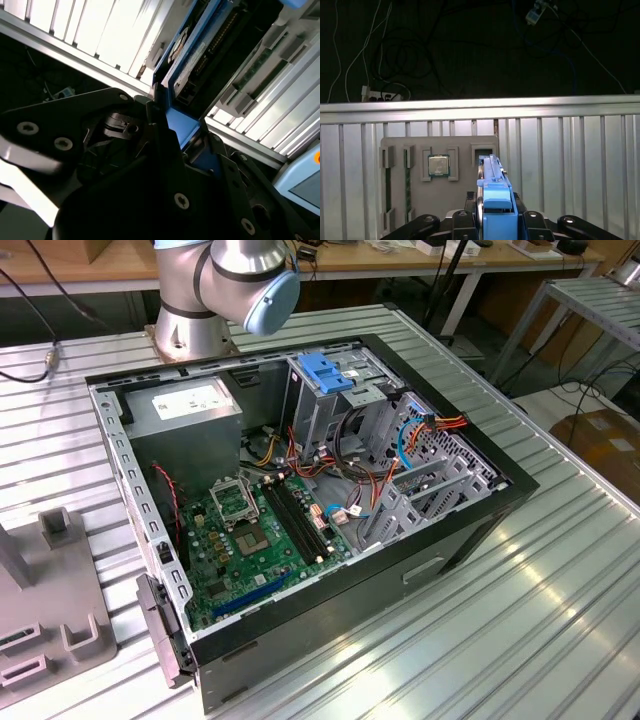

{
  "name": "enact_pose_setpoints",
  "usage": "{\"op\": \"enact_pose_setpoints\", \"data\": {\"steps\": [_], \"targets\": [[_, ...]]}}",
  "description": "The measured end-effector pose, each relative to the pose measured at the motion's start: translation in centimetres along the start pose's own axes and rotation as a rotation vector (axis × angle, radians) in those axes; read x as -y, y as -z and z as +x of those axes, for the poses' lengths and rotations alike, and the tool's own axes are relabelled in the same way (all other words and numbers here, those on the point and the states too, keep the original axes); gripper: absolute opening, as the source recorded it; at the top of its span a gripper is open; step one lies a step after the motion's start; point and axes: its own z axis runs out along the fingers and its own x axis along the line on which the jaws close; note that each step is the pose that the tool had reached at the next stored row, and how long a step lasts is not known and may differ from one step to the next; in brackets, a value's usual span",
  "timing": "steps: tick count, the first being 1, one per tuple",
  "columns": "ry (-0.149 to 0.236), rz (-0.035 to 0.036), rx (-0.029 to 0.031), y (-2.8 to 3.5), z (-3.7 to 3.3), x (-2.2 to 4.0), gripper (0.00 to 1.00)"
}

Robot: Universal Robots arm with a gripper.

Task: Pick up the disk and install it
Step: 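Pick up the disk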

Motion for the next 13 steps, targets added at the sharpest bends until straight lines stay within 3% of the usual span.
{"op": "enact_pose_setpoints", "data": {"steps": [13], "targets": [[0.0,0.0,0.0,1.61,-0.03,-0.02,0.37]]}}
